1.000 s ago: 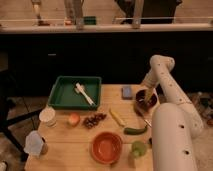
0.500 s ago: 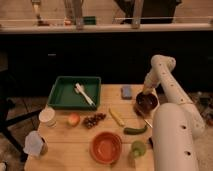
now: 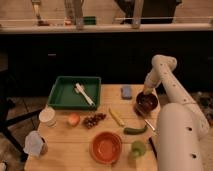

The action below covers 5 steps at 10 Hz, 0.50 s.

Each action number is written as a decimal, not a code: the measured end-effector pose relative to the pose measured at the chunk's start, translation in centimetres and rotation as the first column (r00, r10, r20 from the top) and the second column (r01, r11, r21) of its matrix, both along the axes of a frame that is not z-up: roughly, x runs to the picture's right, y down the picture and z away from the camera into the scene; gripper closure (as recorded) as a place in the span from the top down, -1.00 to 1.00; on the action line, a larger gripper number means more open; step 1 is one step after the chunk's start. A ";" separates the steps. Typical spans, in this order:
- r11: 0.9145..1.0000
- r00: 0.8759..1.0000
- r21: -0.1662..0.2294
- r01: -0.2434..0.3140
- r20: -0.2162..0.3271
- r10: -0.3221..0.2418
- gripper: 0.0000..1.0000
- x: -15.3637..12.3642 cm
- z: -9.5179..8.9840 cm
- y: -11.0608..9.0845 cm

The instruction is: Stack bowls on top of each other

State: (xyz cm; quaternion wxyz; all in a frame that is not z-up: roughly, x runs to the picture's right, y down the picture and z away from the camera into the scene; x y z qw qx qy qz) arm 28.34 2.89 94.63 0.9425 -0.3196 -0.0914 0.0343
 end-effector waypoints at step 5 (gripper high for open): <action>0.997 1.000 0.072 0.021 -0.007 -0.021 -1.00 0.1 -2.0 -1.9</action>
